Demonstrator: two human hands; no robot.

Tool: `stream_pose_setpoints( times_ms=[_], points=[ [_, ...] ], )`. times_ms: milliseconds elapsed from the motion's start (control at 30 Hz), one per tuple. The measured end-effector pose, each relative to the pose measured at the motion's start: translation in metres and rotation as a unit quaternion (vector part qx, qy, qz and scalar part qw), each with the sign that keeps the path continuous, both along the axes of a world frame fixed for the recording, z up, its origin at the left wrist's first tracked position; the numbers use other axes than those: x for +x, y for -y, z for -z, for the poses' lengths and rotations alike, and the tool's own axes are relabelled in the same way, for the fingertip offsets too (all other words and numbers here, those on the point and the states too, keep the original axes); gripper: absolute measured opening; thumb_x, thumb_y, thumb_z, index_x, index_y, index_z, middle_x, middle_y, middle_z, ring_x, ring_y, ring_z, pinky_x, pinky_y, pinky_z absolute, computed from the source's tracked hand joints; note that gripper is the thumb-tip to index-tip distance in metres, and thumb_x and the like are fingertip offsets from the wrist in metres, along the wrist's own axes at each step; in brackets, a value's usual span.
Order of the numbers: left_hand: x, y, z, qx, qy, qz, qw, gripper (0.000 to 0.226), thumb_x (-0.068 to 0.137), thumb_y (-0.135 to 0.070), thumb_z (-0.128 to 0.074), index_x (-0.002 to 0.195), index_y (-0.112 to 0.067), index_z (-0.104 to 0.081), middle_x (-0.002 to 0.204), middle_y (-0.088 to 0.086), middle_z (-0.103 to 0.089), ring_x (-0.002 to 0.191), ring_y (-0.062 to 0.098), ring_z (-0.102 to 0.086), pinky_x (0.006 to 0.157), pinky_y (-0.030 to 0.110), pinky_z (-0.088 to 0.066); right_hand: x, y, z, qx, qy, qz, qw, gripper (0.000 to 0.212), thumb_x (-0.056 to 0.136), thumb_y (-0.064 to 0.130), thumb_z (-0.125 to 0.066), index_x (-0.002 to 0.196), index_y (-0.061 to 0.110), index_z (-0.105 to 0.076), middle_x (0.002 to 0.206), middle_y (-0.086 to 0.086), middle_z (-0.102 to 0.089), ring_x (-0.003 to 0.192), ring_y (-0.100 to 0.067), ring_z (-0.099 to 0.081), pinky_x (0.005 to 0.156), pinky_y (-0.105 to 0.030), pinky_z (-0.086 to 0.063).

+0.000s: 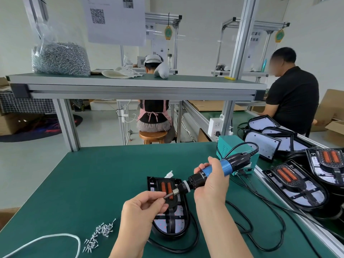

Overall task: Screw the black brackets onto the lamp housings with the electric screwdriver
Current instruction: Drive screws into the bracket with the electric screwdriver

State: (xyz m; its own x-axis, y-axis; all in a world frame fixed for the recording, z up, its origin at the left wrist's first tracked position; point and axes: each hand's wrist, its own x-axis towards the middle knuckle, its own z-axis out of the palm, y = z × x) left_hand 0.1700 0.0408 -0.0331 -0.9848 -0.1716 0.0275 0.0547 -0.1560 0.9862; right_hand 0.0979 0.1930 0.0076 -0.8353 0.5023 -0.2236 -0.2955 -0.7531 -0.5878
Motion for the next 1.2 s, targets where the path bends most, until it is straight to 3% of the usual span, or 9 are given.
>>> stream_pose_setpoints(
  times_ms=[233, 333, 500, 733, 1033, 1100, 1200],
  points=[
    [-0.002, 0.006, 0.004, -0.069, -0.004, 0.042, 0.997, 0.035, 0.086, 0.008, -0.069, 0.083, -0.024, -0.081, 0.079, 0.014, -0.076, 0.075, 0.025, -0.075, 0.077, 0.029, -0.058, -0.003, -0.002, 0.006, -0.010, 0.008, -0.018, 1.000, 0.024, 0.089, 0.003, -0.067, 0.107, 0.013, -0.054, 0.061, -0.002, -0.053, 0.048, -0.013, -0.055, 0.046, -0.024, -0.048],
    [-0.003, 0.007, 0.004, -0.090, -0.007, 0.059, 0.994, 0.039, 0.086, 0.010, -0.068, 0.083, -0.028, -0.081, 0.078, 0.013, -0.076, 0.074, 0.025, -0.075, 0.073, 0.024, -0.059, -0.005, -0.002, 0.009, -0.008, 0.015, -0.026, 1.000, 0.023, 0.089, 0.003, -0.067, 0.105, 0.012, -0.053, 0.059, -0.003, -0.053, 0.047, -0.014, -0.055, 0.045, -0.024, -0.048],
    [-0.003, 0.008, 0.003, -0.146, -0.006, 0.067, 0.987, 0.044, 0.087, 0.009, -0.068, 0.081, -0.033, -0.081, 0.078, 0.010, -0.076, 0.073, 0.025, -0.075, 0.081, 0.033, -0.058, -0.007, -0.001, 0.013, -0.007, 0.021, -0.030, 0.999, 0.024, 0.089, 0.004, -0.068, 0.104, 0.013, -0.052, 0.060, -0.003, -0.053, 0.047, -0.014, -0.055, 0.045, -0.024, -0.048],
    [0.000, 0.008, -0.002, -0.226, -0.038, 0.064, 0.971, 0.052, 0.087, 0.006, -0.069, 0.081, -0.045, -0.077, 0.082, 0.003, -0.076, 0.069, 0.016, -0.075, 0.072, 0.020, -0.059, -0.009, 0.001, 0.015, 0.013, 0.017, -0.032, 0.999, 0.024, 0.088, 0.005, -0.068, 0.103, 0.014, -0.051, 0.055, 0.000, -0.054, 0.048, -0.015, -0.055, 0.046, -0.025, -0.048],
    [-0.004, 0.011, -0.003, -0.240, -0.035, 0.091, 0.966, 0.042, 0.087, 0.005, -0.070, 0.084, -0.037, -0.078, 0.082, 0.002, -0.076, 0.073, 0.019, -0.075, 0.078, 0.033, -0.062, -0.011, 0.004, 0.018, 0.008, 0.024, -0.044, 0.999, 0.024, 0.089, 0.004, -0.067, 0.103, 0.012, -0.049, 0.054, -0.001, -0.054, 0.047, -0.015, -0.054, 0.046, -0.026, -0.047],
    [-0.004, 0.011, -0.004, -0.241, -0.031, 0.084, 0.966, 0.037, 0.084, 0.001, -0.074, 0.093, -0.035, -0.075, 0.082, 0.000, -0.075, 0.073, 0.019, -0.074, 0.081, 0.035, -0.061, -0.011, 0.004, 0.018, 0.008, 0.023, -0.044, 0.999, 0.024, 0.089, 0.003, -0.067, 0.103, 0.012, -0.049, 0.054, -0.002, -0.054, 0.047, -0.015, -0.054, 0.046, -0.026, -0.047],
    [-0.005, 0.010, -0.005, -0.273, -0.031, 0.089, 0.957, 0.039, 0.079, -0.013, -0.082, 0.104, -0.039, -0.067, 0.087, -0.010, -0.074, 0.077, 0.010, -0.070, 0.083, 0.027, -0.057, -0.011, 0.005, 0.018, 0.005, 0.024, -0.044, 0.999, 0.025, 0.087, 0.003, -0.068, 0.103, 0.012, -0.051, 0.056, -0.003, -0.054, 0.048, -0.016, -0.055, 0.045, -0.026, -0.048]
  ],
)
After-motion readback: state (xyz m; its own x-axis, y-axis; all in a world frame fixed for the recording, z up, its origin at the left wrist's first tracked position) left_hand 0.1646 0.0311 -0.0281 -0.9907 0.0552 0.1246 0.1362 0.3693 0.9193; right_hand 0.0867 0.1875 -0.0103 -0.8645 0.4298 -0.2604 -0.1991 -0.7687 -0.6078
